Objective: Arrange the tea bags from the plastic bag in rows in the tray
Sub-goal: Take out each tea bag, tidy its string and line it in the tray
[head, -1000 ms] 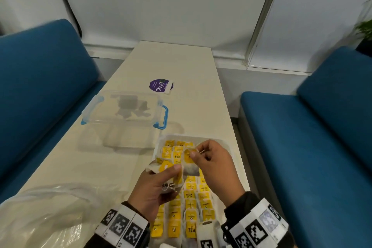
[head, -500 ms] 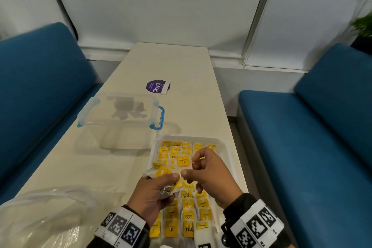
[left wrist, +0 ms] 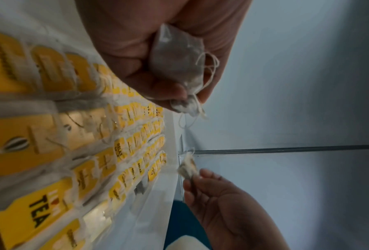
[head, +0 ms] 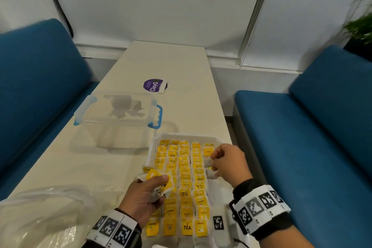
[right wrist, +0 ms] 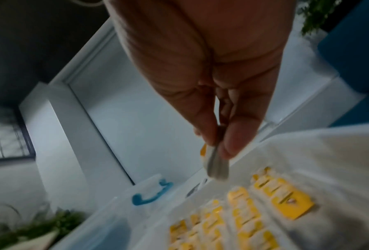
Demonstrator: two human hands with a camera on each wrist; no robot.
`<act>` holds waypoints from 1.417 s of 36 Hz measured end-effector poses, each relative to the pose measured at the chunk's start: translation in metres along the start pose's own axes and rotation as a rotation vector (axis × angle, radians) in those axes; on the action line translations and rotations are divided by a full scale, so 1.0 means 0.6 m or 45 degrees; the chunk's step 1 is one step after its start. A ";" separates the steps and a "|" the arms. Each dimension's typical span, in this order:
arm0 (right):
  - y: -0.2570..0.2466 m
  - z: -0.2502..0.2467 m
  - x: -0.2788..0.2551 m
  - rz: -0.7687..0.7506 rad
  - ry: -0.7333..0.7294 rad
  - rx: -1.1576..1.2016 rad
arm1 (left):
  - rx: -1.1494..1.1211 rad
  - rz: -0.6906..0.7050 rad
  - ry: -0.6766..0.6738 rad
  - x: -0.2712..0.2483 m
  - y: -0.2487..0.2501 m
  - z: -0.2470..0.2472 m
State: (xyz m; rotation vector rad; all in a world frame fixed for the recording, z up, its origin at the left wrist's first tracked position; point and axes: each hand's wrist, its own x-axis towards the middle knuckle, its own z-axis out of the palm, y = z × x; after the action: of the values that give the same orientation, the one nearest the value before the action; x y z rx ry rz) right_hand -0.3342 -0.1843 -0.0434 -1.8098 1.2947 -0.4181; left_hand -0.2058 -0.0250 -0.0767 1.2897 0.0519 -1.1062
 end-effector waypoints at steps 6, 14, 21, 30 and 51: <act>0.007 0.014 0.026 0.157 -0.198 -0.428 | -0.042 -0.042 -0.015 0.004 -0.002 -0.009; 0.023 0.028 0.032 0.235 -0.264 -0.550 | -0.055 -0.035 -0.011 0.004 -0.004 -0.010; 0.018 0.031 0.014 0.222 -0.365 -0.582 | -0.063 -0.043 -0.043 0.003 -0.004 -0.010; -0.003 0.024 -0.002 0.050 -0.312 -0.768 | -0.040 -0.082 -0.131 -0.010 -0.003 -0.002; -0.042 0.043 -0.075 -0.309 -0.442 0.164 | -0.172 -0.164 -0.126 -0.016 -0.004 0.005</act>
State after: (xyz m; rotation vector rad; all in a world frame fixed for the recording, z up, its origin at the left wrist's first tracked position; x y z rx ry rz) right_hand -0.3195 -0.1301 -0.0296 -1.8384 0.7979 -0.2929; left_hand -0.2139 -0.0208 -0.0718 1.1218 0.1353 -1.2535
